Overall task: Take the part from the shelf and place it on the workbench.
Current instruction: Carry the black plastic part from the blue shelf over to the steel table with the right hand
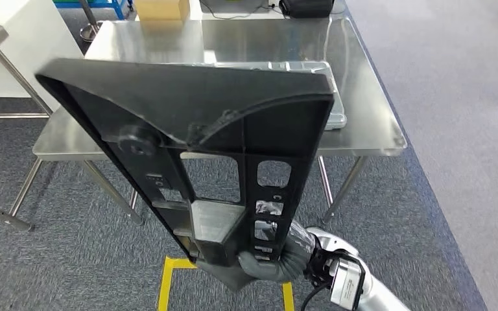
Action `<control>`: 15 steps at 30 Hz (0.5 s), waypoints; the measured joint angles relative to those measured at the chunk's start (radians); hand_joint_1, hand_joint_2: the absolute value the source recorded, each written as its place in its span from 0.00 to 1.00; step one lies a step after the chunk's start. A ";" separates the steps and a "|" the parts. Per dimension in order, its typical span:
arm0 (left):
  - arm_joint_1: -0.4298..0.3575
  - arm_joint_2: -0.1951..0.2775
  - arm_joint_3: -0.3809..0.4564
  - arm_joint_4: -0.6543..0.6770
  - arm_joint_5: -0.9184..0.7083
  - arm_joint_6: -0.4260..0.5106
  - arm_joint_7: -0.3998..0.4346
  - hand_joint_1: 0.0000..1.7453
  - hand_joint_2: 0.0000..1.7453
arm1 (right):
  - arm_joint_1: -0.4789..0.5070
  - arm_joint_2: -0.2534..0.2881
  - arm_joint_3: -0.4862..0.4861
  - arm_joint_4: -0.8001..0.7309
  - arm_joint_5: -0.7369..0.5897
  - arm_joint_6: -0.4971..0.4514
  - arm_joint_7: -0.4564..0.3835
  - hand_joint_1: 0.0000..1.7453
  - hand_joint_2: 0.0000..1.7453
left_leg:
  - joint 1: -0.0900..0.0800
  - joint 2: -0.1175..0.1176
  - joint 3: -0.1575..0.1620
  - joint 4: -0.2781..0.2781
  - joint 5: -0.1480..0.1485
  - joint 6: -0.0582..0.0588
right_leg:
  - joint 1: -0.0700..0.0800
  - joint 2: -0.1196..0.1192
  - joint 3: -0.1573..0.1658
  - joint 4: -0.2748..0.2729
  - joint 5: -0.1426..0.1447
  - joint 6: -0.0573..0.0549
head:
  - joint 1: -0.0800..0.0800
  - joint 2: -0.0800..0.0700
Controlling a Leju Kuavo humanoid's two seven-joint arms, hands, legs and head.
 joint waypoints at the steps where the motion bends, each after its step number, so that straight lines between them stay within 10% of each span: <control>1: 0.000 0.000 0.000 0.000 0.000 0.000 0.000 0.00 0.00 | 0.000 0.000 0.000 0.000 0.000 0.000 -0.001 0.97 1.00 | 0.000 0.000 0.000 -0.001 -0.002 0.002 | 0.000 0.000 0.002 0.002 0.001 0.002 | 0.000 0.000; 4: 0.000 0.000 0.001 0.000 0.000 0.000 0.000 0.00 0.00 | 0.000 0.000 0.000 0.000 0.000 0.002 -0.003 0.97 1.00 | 0.001 -0.001 0.006 -0.003 -0.004 0.007 | 0.000 0.000 0.004 0.003 0.001 0.004 | 0.001 0.000; 9: 0.002 0.001 0.010 0.000 -0.002 0.001 -0.001 0.00 0.00 | 0.011 0.003 -0.004 -0.002 0.012 0.022 -0.016 0.97 1.00 | 0.006 -0.007 0.073 -0.021 -0.043 0.027 | -0.007 0.000 -0.207 0.284 -0.072 0.025 | 0.004 0.000; 15: 0.001 -0.003 0.018 0.000 -0.002 0.002 -0.006 0.00 0.00 | 0.015 0.003 -0.013 -0.003 0.017 0.030 -0.021 0.97 1.00 | 0.004 -0.014 0.140 -0.026 -0.099 0.005 | 0.006 0.001 -0.164 0.030 0.120 -0.002 | 0.003 0.000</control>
